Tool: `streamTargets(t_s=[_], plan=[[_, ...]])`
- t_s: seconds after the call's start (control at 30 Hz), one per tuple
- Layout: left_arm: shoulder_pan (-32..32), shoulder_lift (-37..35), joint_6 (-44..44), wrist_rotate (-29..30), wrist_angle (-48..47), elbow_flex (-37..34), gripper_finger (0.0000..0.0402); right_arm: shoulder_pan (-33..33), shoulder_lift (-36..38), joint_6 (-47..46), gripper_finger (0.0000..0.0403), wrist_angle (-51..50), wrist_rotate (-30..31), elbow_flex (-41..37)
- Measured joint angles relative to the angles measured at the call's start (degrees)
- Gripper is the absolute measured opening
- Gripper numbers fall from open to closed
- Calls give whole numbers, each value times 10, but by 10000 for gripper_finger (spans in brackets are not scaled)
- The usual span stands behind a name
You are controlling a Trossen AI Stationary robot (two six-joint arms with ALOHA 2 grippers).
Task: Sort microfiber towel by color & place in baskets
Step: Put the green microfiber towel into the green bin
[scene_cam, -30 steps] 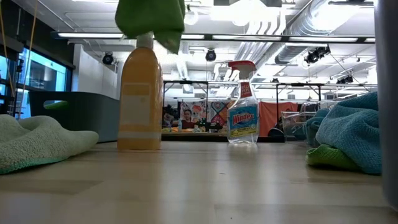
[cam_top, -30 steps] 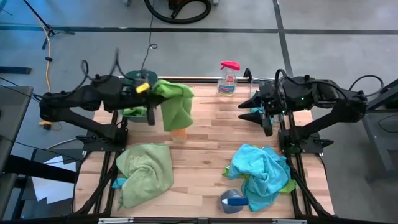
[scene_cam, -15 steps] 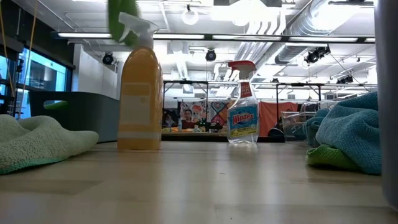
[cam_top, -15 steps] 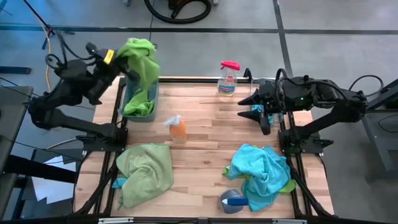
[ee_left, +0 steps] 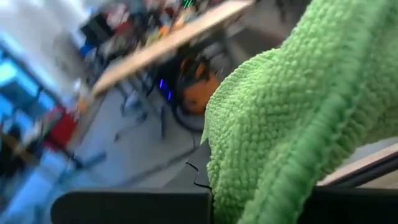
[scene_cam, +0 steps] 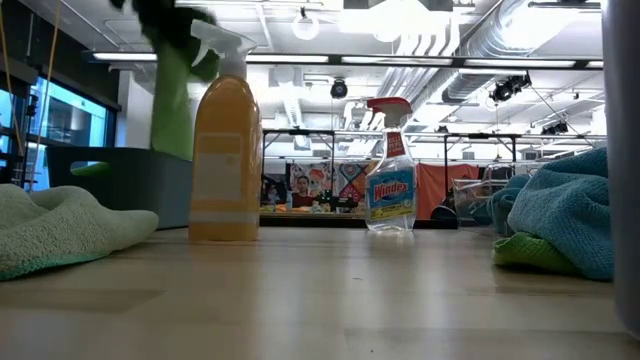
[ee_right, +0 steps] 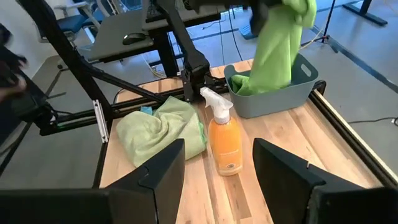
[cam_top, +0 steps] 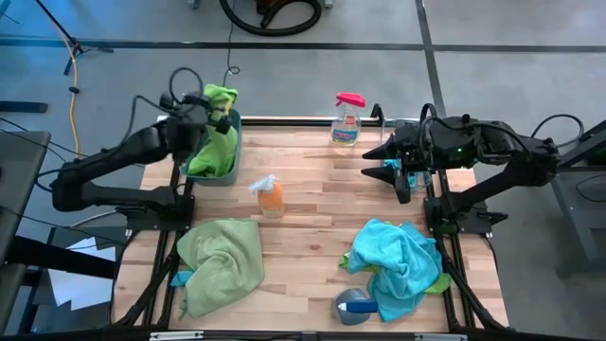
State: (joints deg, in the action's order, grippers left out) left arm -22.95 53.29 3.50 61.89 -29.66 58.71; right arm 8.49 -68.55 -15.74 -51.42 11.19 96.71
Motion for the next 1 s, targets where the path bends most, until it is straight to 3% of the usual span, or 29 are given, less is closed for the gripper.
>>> streamTargets(t_s=[0.13,0.33,0.5,0.7,0.83,1.0], plan=[[-36,-10,-101,3,1,-80,0,0,0,-23,185,0,0,0],[-73,-22,-142,-1,-2,-163,0,0,-1,-39,185,0,0,0],[-109,-9,-157,-180,-11,-185,0,0,-5,-38,185,0,0,0],[-162,43,-186,-275,-144,-118,0,2,-17,-34,185,-2,-2,0],[-200,96,-101,-340,-229,-53,0,2,-27,-19,185,-2,-4,0],[-234,173,-5,-360,-309,-9,0,2,-38,-7,185,-7,-6,0]])
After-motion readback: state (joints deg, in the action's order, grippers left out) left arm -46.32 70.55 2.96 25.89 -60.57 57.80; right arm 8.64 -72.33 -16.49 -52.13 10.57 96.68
